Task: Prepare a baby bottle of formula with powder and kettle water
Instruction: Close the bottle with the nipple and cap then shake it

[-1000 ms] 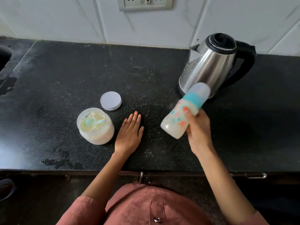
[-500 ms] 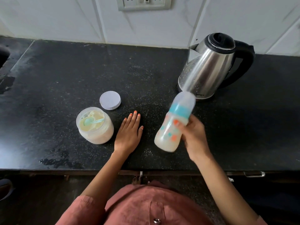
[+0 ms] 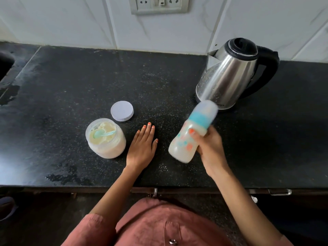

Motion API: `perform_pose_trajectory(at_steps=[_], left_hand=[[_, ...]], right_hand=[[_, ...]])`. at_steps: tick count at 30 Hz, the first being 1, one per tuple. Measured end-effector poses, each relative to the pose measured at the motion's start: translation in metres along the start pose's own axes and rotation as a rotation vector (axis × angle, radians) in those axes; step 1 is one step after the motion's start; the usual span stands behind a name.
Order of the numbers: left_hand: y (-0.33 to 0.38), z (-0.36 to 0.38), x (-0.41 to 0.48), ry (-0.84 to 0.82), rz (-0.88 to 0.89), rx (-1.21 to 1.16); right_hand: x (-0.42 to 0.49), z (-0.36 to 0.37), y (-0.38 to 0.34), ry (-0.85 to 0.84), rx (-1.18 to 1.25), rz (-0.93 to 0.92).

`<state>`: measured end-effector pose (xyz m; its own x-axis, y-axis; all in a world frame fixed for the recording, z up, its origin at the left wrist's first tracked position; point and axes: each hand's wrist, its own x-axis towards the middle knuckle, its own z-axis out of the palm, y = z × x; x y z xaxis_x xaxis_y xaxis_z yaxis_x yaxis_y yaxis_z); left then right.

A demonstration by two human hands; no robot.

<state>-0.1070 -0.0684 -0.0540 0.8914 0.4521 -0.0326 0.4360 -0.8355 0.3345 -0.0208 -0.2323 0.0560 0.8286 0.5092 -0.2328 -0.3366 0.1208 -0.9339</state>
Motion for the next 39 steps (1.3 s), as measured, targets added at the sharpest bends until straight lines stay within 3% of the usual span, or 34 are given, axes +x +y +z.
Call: perform_pose_trajectory(at_steps=[3, 8, 11, 13, 18, 23, 27, 33, 37, 39], left_hand=[[0.001, -0.001, 0.000, -0.008, -0.009, -0.019], [0.001, -0.001, 0.000, 0.004, -0.002, -0.021], [0.001, -0.002, 0.000, -0.007, -0.006, -0.038], [0.000, -0.001, 0.001, -0.009, -0.010, -0.046], [0.000, 0.001, 0.001, -0.008, -0.003, -0.018], [-0.002, 0.002, 0.001, -0.016, 0.004, -0.002], [0.000, -0.001, 0.001, -0.007, -0.003, -0.020], [-0.001, -0.001, 0.001, -0.023, -0.008, -0.030], [0.001, -0.002, 0.000, -0.002, -0.003, -0.030], [0.001, -0.001, 0.000, -0.017, -0.007, -0.021]], right_hand=[[-0.007, 0.002, -0.001, -0.133, -0.173, 0.011], [0.005, 0.001, -0.015, 0.066, 0.169, -0.010], [-0.009, 0.010, 0.000, -0.113, -0.107, 0.008], [-0.013, 0.011, 0.001, -0.177, -0.154, 0.000], [0.002, 0.011, -0.010, 0.082, 0.199, -0.006], [-0.017, 0.021, 0.001, -0.151, -0.109, 0.039], [-0.001, 0.015, -0.010, 0.092, 0.212, 0.024], [-0.012, 0.016, -0.003, -0.078, -0.123, 0.077], [0.003, 0.015, -0.012, 0.138, 0.208, 0.043], [0.000, 0.018, -0.008, 0.075, 0.117, 0.038]])
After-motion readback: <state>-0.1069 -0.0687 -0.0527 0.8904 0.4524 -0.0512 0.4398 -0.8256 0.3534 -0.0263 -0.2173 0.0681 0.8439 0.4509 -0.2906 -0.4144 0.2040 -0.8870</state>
